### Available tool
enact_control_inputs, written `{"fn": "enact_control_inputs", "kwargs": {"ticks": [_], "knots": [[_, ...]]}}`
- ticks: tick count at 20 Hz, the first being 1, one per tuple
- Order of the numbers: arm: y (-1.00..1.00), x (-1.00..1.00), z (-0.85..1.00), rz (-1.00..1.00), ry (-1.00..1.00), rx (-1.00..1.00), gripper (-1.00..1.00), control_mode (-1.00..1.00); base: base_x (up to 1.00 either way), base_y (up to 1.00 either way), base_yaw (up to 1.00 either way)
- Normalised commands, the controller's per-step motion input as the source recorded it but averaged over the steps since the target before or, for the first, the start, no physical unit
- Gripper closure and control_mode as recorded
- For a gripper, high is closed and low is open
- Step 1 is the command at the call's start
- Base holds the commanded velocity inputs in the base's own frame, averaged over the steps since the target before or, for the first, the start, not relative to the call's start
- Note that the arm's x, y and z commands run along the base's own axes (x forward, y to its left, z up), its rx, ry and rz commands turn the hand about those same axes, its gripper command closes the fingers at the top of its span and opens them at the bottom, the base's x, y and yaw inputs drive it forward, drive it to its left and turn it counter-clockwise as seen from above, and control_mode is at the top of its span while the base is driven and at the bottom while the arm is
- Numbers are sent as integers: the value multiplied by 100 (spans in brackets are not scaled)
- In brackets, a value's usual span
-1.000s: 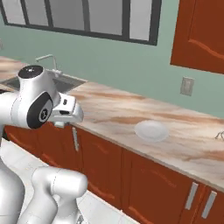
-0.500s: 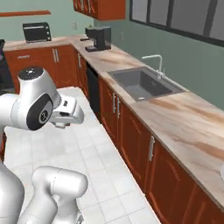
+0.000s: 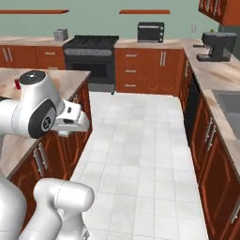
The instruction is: Pick up the marshmallow and place it in the cup of hot chocolate on the dining counter.
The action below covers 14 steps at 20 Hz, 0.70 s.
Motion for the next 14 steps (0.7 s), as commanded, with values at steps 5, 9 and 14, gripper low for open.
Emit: {"fn": "enact_control_inputs", "kwargs": {"ticks": [5, 9, 14], "knots": [[0, 0, 0, 0, 0, 0, 100, 100, 1, -1, 66], [0, 0, 0, 0, 0, 0, 100, 100, 18, -31, 60], [0, 0, 0, 0, 0, 0, 100, 100, 37, -69, 40]]}}
